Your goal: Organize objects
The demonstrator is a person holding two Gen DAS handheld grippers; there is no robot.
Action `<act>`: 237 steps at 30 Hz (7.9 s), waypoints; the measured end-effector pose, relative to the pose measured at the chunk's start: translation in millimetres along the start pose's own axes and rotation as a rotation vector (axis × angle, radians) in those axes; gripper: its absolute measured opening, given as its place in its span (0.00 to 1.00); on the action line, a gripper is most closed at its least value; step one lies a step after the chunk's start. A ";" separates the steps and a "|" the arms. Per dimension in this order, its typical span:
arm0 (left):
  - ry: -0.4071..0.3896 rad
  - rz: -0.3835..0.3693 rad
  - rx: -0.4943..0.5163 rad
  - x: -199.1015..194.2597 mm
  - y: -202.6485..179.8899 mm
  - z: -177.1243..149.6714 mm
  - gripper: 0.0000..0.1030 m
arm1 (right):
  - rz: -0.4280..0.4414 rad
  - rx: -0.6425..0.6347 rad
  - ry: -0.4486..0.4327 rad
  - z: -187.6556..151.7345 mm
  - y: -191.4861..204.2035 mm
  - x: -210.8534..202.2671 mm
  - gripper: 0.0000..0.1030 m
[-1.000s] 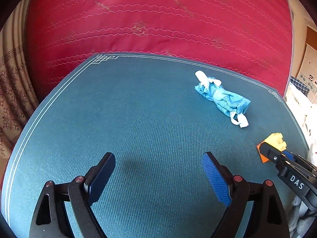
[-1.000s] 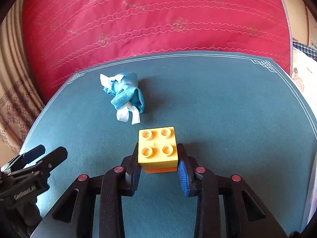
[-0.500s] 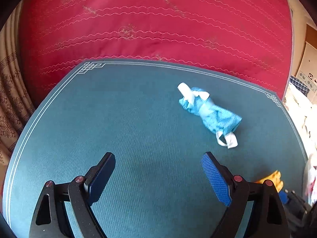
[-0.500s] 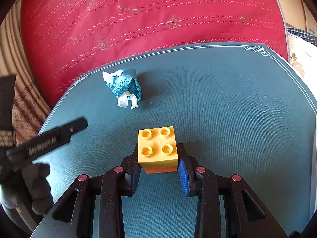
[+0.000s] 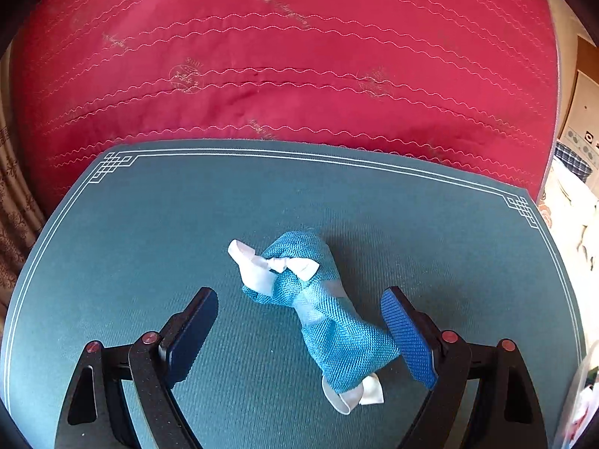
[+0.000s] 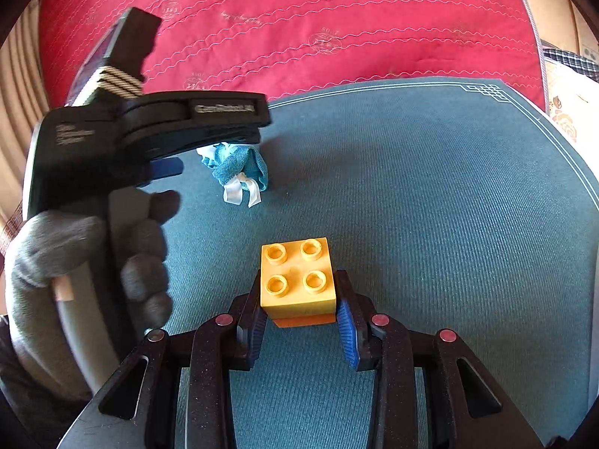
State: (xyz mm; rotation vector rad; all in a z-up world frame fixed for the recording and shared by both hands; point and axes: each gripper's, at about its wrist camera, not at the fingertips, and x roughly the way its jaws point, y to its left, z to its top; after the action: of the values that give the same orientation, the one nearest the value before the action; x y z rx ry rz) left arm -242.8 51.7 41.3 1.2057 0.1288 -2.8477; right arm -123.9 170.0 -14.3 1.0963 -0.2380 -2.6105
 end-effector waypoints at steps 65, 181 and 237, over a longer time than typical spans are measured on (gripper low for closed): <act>-0.062 0.107 -0.023 -123.4 48.5 -125.3 0.36 | -0.041 -0.031 -0.101 0.8 9.4 -38.7 0.34; -0.187 -0.243 0.363 -195.4 -174.1 -157.6 0.99 | -0.442 0.233 -0.252 -90.4 -187.3 -310.3 0.94; -0.146 -0.191 0.458 -219.6 -175.3 -194.3 1.00 | -0.612 0.058 -0.095 -107.4 -140.0 -278.2 1.00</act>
State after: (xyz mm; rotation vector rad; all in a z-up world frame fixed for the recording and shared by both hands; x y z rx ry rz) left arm 35.7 246.9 74.6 1.0839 -0.4632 -3.2336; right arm 108.8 391.2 59.9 1.2143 0.0106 -3.2127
